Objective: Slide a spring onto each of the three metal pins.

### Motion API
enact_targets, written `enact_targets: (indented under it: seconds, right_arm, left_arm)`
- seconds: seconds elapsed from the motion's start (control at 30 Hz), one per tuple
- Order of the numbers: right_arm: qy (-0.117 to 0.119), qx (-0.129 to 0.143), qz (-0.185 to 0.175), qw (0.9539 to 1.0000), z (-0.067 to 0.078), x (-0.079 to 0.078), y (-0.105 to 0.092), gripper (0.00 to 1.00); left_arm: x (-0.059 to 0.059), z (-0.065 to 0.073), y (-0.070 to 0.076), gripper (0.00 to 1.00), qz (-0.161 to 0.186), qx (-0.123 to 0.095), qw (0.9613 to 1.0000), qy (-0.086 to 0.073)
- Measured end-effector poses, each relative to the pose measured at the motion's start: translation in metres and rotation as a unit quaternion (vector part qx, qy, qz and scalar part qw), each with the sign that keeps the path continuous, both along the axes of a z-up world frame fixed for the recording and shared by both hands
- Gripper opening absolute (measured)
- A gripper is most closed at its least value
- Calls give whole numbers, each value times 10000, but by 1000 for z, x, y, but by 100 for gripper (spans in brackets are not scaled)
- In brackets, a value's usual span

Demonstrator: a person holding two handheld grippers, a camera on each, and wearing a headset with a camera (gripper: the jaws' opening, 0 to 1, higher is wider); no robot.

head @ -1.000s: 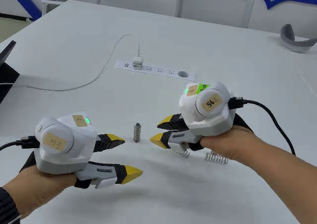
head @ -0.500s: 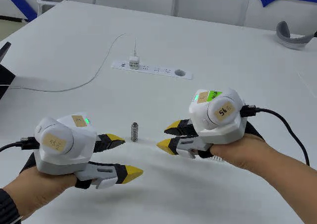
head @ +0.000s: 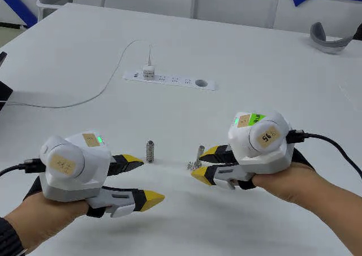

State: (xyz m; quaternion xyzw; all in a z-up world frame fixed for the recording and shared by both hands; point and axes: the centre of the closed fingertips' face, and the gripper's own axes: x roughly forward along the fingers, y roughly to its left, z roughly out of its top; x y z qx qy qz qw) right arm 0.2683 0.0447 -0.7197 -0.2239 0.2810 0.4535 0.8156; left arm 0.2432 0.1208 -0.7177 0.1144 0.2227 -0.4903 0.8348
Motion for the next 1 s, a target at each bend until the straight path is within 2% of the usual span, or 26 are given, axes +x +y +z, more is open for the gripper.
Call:
enact_targets:
  seconds: [0.47, 0.77, 1.0]
  right_arm:
    - [320, -91, -348, 9988, -28, 10, -22, 22]
    - [503, -143, -415, 9978, -42, 16, -22, 20]
    - [602, -115, -465, 9970, -46, 17, -20, 18]
  left_arm:
    - [-2, 0, -3, 51, -32, 31, 10000, 16]
    - [-3, -1, -2, 51, -18, 47, 10000, 24]
    - [-3, -1, 0, 50, 15, 64, 10000, 35]
